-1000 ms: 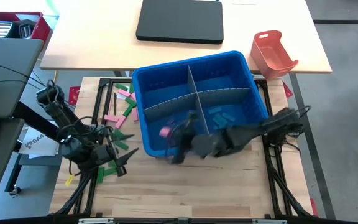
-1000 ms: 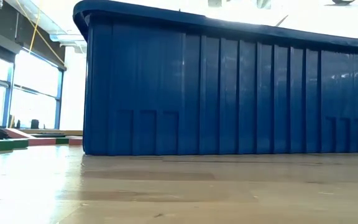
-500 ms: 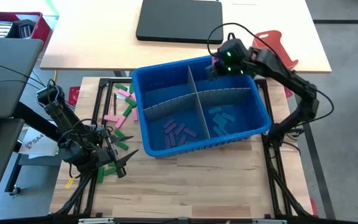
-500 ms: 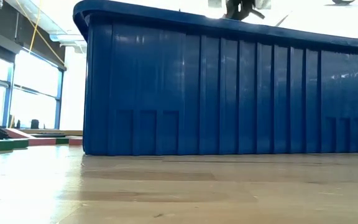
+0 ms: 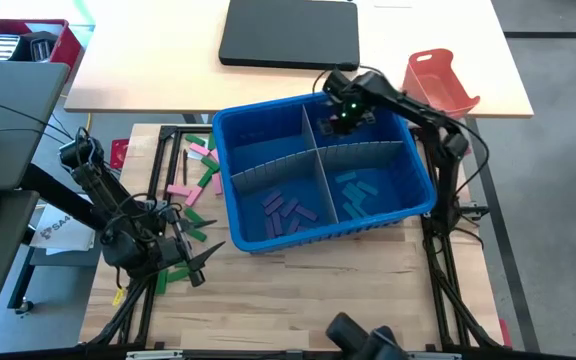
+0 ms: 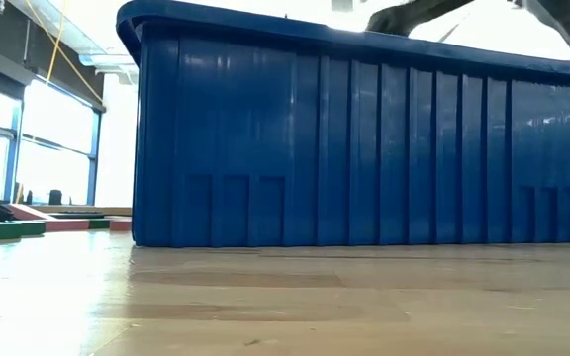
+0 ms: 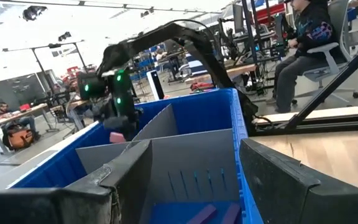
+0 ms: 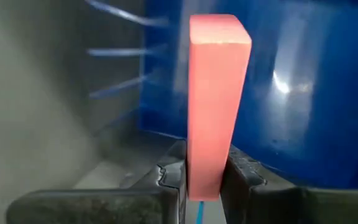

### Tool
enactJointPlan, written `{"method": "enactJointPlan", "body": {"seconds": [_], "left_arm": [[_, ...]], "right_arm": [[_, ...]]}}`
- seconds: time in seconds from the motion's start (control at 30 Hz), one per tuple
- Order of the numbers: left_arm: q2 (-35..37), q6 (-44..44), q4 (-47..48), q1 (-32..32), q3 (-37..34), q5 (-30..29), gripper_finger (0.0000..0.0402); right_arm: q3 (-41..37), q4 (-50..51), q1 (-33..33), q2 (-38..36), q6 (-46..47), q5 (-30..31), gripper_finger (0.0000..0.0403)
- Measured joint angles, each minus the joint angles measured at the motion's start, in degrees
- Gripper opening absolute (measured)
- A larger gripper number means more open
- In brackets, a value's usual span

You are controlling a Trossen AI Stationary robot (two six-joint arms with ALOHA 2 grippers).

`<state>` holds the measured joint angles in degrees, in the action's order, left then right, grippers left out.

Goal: Sort blocks
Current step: Put the pink block into the blue bin

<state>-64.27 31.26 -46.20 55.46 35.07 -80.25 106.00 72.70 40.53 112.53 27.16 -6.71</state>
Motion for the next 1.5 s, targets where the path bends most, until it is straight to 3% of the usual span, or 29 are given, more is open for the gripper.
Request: {"method": "enactJointPlan", "body": {"seconds": [0.4,1.13,1.3,1.5], "left_arm": [[0.0,-5.5,4.3,0.0,0.0,0.2,0.0234],[0.0,-5.7,4.4,0.0,0.0,0.2,0.0234],[0.0,-5.7,4.4,0.0,0.0,0.2,0.0234],[0.0,-5.8,4.4,0.0,0.0,0.2,0.0234]], "right_arm": [[0.0,1.8,3.9,4.5,-0.2,4.2,0.0051],[0.2,3.1,2.7,11.5,-1.7,3.6,0.0052],[0.2,3.1,2.2,11.7,-1.6,3.7,0.0089],[0.2,3.4,2.2,11.8,-1.9,3.9,0.0101]]}}
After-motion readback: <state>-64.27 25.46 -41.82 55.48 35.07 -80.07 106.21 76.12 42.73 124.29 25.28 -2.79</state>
